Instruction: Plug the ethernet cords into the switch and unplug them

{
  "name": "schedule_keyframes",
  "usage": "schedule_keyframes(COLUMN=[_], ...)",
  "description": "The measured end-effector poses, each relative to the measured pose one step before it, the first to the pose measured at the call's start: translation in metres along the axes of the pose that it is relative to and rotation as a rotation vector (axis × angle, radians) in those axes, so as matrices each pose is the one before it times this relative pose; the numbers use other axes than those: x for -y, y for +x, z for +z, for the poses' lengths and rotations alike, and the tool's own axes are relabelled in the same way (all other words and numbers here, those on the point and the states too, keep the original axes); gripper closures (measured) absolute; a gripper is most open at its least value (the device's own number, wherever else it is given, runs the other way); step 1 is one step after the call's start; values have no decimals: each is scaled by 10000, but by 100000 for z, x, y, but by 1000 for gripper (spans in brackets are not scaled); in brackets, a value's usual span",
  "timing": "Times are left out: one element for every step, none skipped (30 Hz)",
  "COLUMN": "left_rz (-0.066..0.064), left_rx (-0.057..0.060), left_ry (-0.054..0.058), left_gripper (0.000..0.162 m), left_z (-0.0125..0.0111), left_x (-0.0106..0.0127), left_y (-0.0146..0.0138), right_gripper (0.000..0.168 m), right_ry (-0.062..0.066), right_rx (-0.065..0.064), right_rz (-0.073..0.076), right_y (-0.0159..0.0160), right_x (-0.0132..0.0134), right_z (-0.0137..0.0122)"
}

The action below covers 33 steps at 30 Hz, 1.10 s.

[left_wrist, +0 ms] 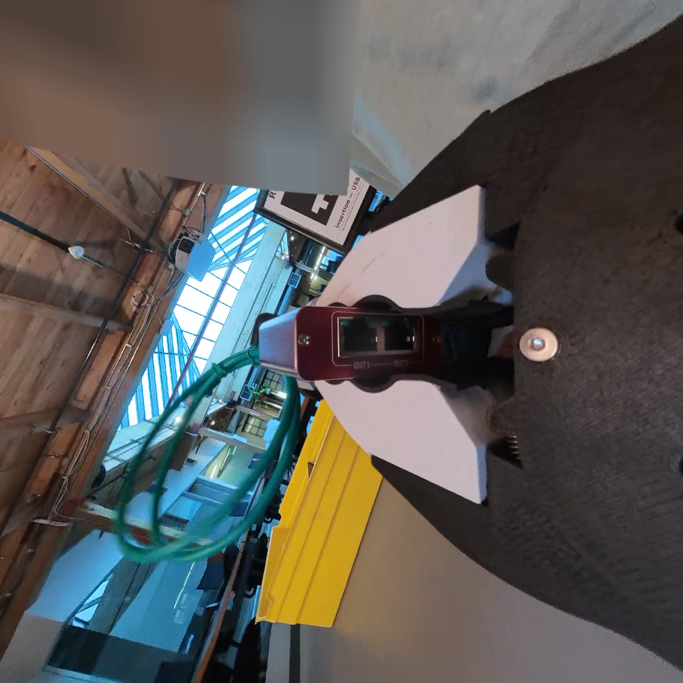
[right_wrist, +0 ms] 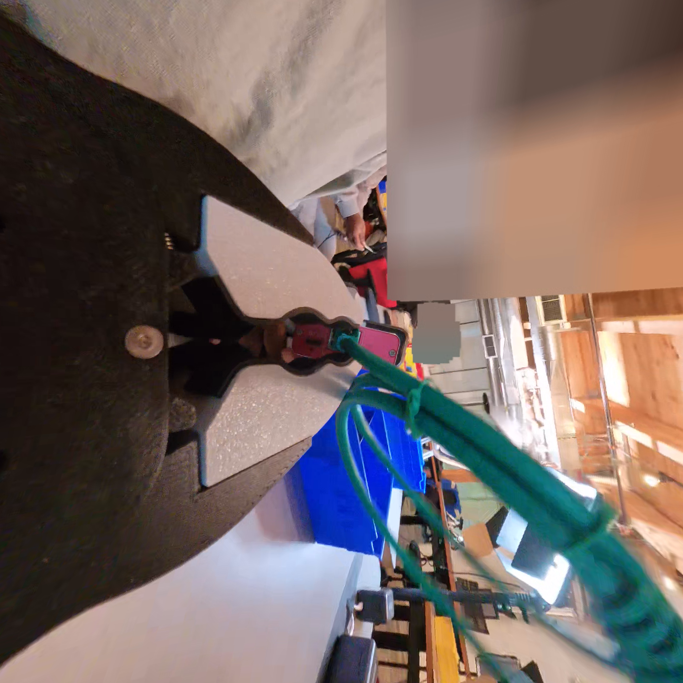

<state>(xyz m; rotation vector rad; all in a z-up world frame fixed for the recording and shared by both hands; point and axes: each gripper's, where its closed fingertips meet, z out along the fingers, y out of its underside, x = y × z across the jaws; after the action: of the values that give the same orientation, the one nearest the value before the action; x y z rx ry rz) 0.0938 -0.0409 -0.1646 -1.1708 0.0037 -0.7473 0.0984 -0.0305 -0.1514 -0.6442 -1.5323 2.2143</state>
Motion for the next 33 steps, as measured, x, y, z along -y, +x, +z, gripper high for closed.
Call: schedule_keyframes(left_rz=[194, 120, -6, -1, 108, 151, 91, -18, 4, 134, 188, 148, 101, 85, 71, 10, -2, 14, -20, -32, -6, 37, 40, 0, -10, 57, 175, 256, 279, 157, 89, 170, 90], left_rx=[29, -54, -71, -19, 68, 88, 42, -47, -31, 34, 71, 73, 55, 24, -66, -166, -62, 11, -28, -72, -51, 5, 1, -26, 16, 97, 216, 169, 194, 92, -26, -3, -77], left_ry=[-59, 4, 21, 9, 15, -33, -9, -39, -65, -70, -88, -110, -121, -111, 16, 9, 42, 10, -16, -10, -4, -35, -42, -10, -17, -29, -51, -15, 30, 38, 83, 100, 57], left_gripper=[134, 134, 134, 134, 134, 134, 134, 134, 134, 134, 134, 134, 134, 134, 134, 134, 134, 134, 134, 134, 134, 134, 134, 134, 134, 134, 134, 134, 134, 134, 134, 134, 134], left_z=[0, 12, 47, 31, -8, -20, -10, 38, 66, 42, 47, 81, 88, 67, 17, 75, 21, -39, -36, 22, 34, 19, 15, 9, 17, 11, 18, 21, 4, -11, -18, -12, 2], left_x=[-54, 59, 30, -2, 30, -14, -4, -55, -111, -91, -114, -156, -199, -168, 44, 36, 64, 33, -3, -30, -16, -44, -53, -10, -32, -42, -78, -13, 66, 76, 137, 157, 116], left_y=[53, 132, 108, 30, -47, -55, -12, 66, 57, 29, -7, -26, -28, 9, 140, 259, 102, -29, 22, 94, 96, 18, 21, 39, -21, -113, -225, -75, -99, -24, 126, 142, 189], right_gripper=[155, 155, 155, 155, 151, 149, 146, 146, 149, 151, 152, 151, 148, 147, 152, 153, 153, 153, 153, 153, 154, 154, 154, 154, 154, 154, 154, 155, 155, 155, 154, 154, 154], right_ry=[-266, -308, -227, -176, -197, -205, -154, -57, 5, -24, -78, -95, -138, -158, 7, 141, 125, -16, -82, -48, 5, -14, -55, -49, -33, -22, -21, 21, 86, 75, 85, 123, 124], right_rx=[-86, -8, 36, 13, 24, -1, 19, 18, -58, -40, -8, 7, 58, 47, -96, 114, 116, 39, 61, 155, 190, 123, 46, 43, 12, -108, -288, -287, -242, -245, -178, -126, -64], right_rz=[-230, -181, -49, 21, 18, 87, 137, 104, 44, 4, 20, 60, 83, 81, -51, -228, -50, 30, 29, 86, 145, 119, -2, -1, 16, -124, -287, -306, -296, -356, -343, -267, -223], right_y=[-36, -116, -118, -74, -100, -37, -55, -64, 42, 53, 35, 18, -74, -74, 89, -246, -202, -26, -18, -108, -141, -72, -18, -43, -6, 91, 238, 226, 136, 72, -68, -154, -172], right_x=[-99, -37, 42, 37, -76, -159, -130, -23, 28, -63, -165, -220, -304, -308, -16, 192, 198, 12, -72, -27, 62, 41, -32, -33, -8, -21, -17, 26, 79, 86, 141, 199, 153], right_z=[-51, 2, 15, 3, -3, 10, 16, -5, -66, -73, -71, -20, 71, 136, 25, -23, 14, 26, 13, -40, -76, -75, -55, -22, -27, -21, -16, -14, 11, 29, 36, 43, 27])
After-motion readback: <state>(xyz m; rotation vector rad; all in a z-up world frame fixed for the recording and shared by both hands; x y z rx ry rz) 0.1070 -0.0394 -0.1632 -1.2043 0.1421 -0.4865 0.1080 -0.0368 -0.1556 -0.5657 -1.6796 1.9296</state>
